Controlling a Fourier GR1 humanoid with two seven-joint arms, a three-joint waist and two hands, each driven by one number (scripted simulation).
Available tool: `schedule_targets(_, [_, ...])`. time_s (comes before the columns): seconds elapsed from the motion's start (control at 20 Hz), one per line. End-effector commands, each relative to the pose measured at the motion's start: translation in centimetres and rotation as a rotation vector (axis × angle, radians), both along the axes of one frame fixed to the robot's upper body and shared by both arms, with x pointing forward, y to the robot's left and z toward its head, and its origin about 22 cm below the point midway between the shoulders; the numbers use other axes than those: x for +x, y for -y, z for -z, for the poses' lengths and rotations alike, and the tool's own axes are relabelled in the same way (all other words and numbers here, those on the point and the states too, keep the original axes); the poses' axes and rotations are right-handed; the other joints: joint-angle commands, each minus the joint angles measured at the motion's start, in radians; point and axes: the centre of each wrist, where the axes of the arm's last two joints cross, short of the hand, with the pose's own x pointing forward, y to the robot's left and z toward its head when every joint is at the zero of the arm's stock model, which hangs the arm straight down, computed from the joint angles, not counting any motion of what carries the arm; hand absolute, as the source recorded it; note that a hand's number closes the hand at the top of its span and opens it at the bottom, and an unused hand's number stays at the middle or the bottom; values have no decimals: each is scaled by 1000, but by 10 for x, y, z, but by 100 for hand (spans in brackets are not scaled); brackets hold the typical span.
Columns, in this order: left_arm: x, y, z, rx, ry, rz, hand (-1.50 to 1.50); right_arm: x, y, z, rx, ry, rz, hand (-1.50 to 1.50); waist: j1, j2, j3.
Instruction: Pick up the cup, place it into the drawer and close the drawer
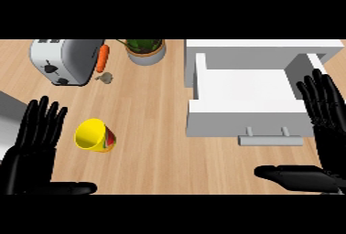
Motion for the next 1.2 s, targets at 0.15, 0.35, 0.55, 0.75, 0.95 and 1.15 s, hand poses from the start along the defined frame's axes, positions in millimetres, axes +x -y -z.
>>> schedule_targets(0.15, [8,-43,43,48,-47,-118,-150,2,2,-1,-6,17,-9,-150,-1,1,0])
schedule_targets(0.35, [-1,-25,82,76,-112,-151,-150,7,-3,-7,-8,6,1,-150,-1,0,0])
schedule_targets(0.55, [-5,-53,93,104,-151,-186,-150,16,-16,1,-20,11,-10,-150,2,0,0])
schedule_targets(0.75, [11,-74,124,111,-207,-210,-150,0,16,3,10,6,-21,-150,-5,0,0])
schedule_targets(0.95, [10,-70,146,114,-218,-218,-150,1,6,5,-28,13,-21,-150,-3,0,0])
schedule_targets(1.15, [19,-81,171,67,-219,-222,-150,17,23,14,7,7,10,-150,-4,1,0])
